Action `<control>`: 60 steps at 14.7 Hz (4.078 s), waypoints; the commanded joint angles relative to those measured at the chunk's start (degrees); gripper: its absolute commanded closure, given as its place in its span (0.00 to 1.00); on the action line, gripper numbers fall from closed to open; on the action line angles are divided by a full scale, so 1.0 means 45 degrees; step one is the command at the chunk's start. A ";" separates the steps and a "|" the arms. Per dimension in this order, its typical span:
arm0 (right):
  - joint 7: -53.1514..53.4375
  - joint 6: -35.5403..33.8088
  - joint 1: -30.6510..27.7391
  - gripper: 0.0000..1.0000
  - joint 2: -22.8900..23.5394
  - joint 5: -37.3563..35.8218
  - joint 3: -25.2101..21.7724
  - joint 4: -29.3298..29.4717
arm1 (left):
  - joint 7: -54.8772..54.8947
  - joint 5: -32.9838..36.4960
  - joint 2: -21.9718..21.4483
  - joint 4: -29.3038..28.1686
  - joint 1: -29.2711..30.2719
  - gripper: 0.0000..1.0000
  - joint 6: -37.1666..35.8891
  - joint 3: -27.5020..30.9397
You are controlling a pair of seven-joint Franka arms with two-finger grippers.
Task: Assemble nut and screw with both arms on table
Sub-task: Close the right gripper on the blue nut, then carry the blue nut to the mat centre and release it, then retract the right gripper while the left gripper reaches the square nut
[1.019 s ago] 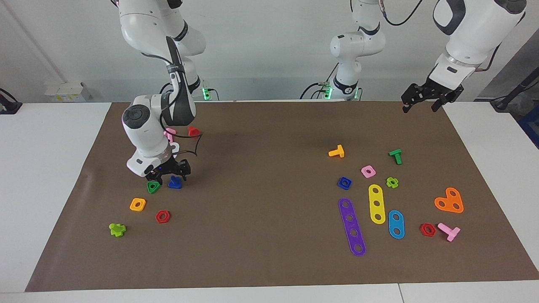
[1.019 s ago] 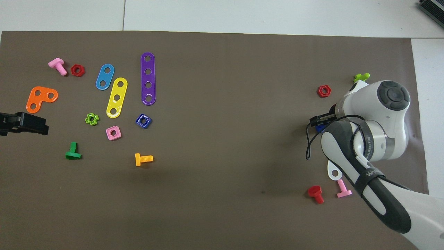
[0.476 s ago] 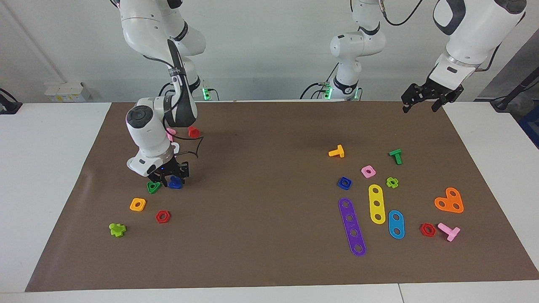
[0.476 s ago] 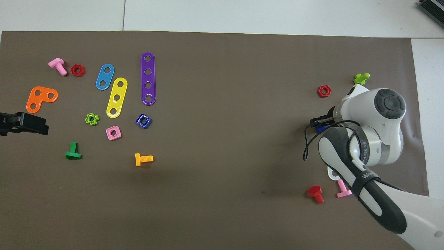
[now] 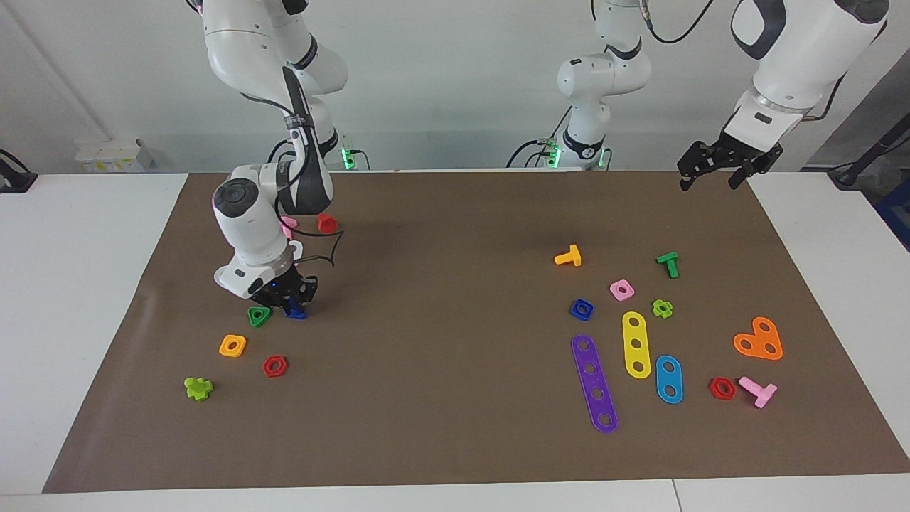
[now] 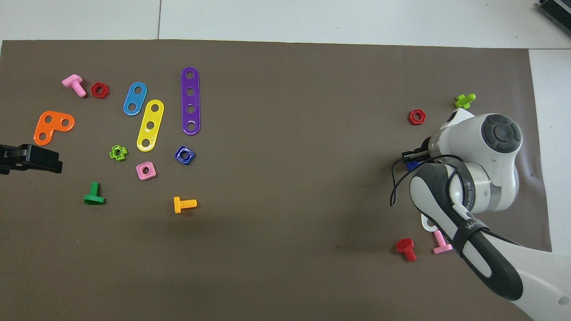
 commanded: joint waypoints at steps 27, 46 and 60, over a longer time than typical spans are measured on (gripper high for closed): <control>1.3289 -0.1698 0.6785 1.00 0.2999 -0.0534 0.0559 0.5731 | -0.0030 -0.0223 -0.0368 -0.0350 0.0094 0.00 -0.0023 0.0010; 1.2324 -0.2705 0.4976 0.00 0.0428 -0.1104 0.0402 0.5009 | 0.0283 -0.0223 -0.0329 -0.0428 -0.0863 0.00 0.1245 -0.0243; 0.4234 -0.9385 -0.0689 0.00 -0.4162 -0.0109 0.0344 0.5673 | 0.2527 -0.0340 0.2190 -0.2630 -0.2953 0.00 0.7488 -0.0263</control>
